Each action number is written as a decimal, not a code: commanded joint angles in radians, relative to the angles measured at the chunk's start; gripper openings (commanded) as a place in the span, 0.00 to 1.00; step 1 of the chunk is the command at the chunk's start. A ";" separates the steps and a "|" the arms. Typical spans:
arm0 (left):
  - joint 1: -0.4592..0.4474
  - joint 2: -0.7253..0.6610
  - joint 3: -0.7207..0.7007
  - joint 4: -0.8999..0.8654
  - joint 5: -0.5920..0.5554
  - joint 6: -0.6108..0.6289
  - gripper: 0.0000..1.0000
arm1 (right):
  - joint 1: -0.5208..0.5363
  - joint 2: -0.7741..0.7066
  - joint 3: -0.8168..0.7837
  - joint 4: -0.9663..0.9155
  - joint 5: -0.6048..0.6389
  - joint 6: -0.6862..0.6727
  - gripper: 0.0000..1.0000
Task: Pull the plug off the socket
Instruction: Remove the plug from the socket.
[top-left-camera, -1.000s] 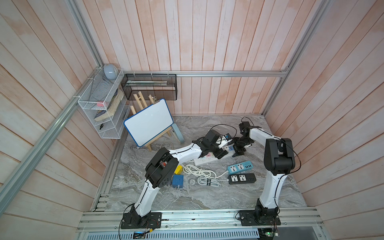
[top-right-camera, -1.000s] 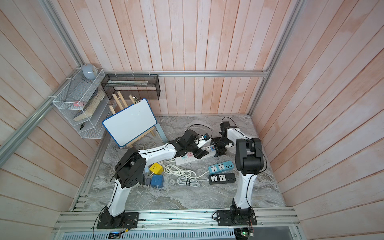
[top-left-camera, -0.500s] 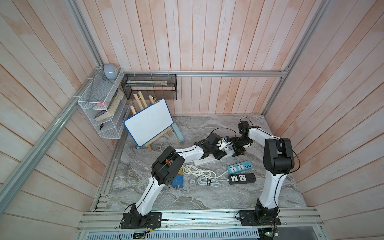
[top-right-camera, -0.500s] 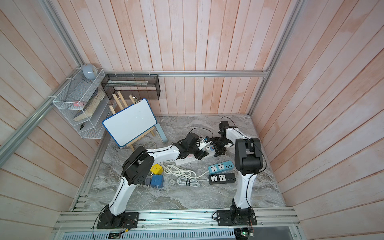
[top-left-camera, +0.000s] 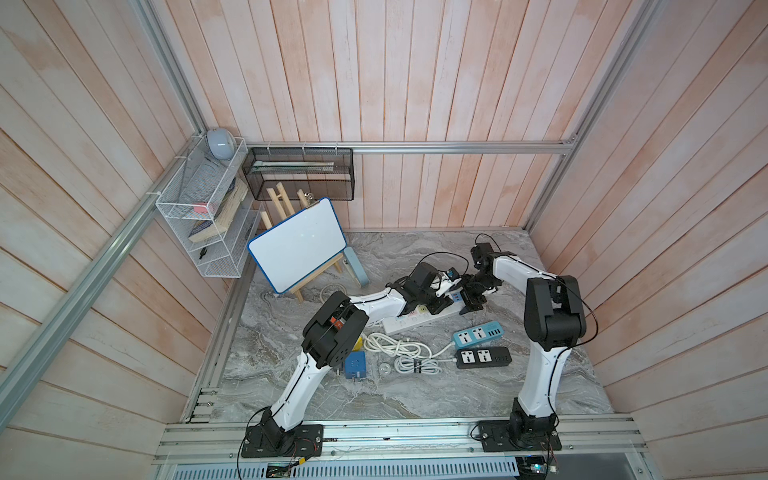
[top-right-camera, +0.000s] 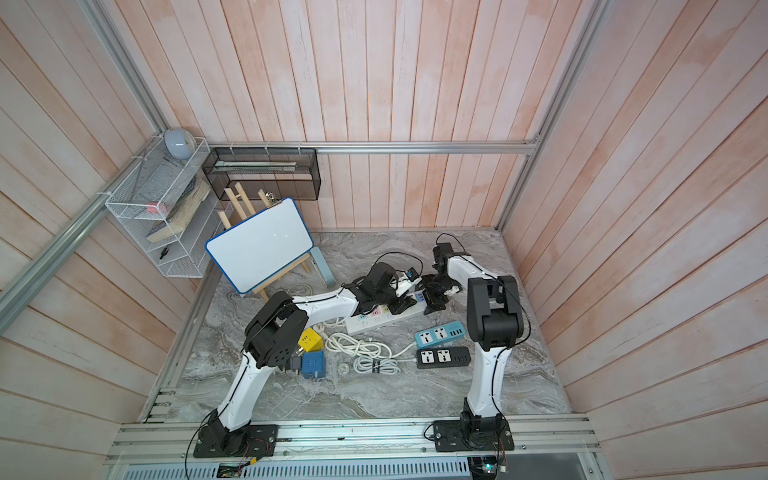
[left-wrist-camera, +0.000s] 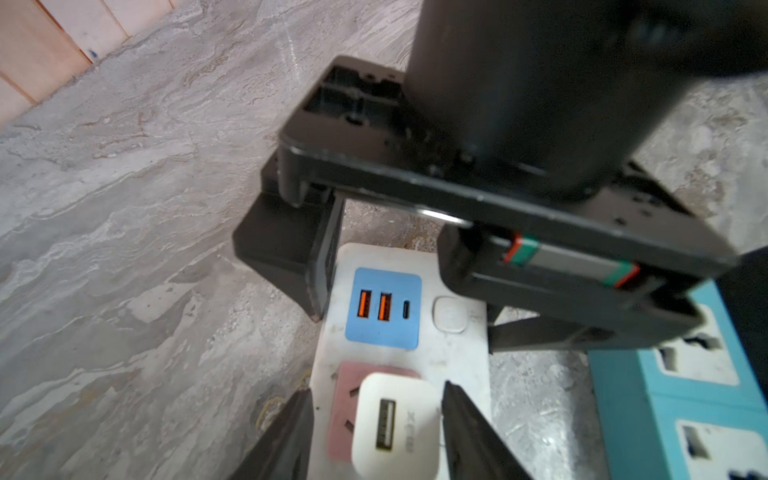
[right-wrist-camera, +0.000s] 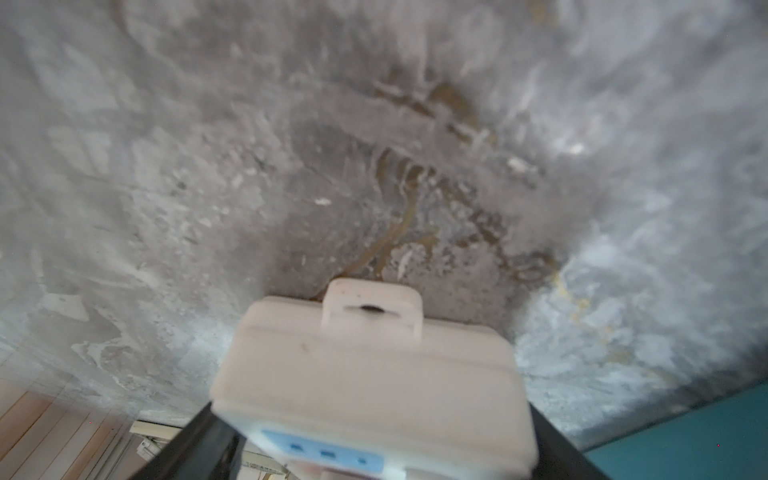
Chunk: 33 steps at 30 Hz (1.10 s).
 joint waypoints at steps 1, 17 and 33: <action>0.006 0.028 0.024 0.019 0.047 -0.011 0.51 | 0.035 0.074 -0.047 -0.026 -0.020 -0.002 0.00; 0.013 -0.006 0.016 0.021 0.069 0.028 0.00 | 0.036 0.072 -0.046 -0.024 -0.012 0.010 0.00; 0.017 -0.056 0.042 0.020 0.053 0.075 0.00 | 0.028 0.081 -0.031 -0.037 0.035 0.024 0.00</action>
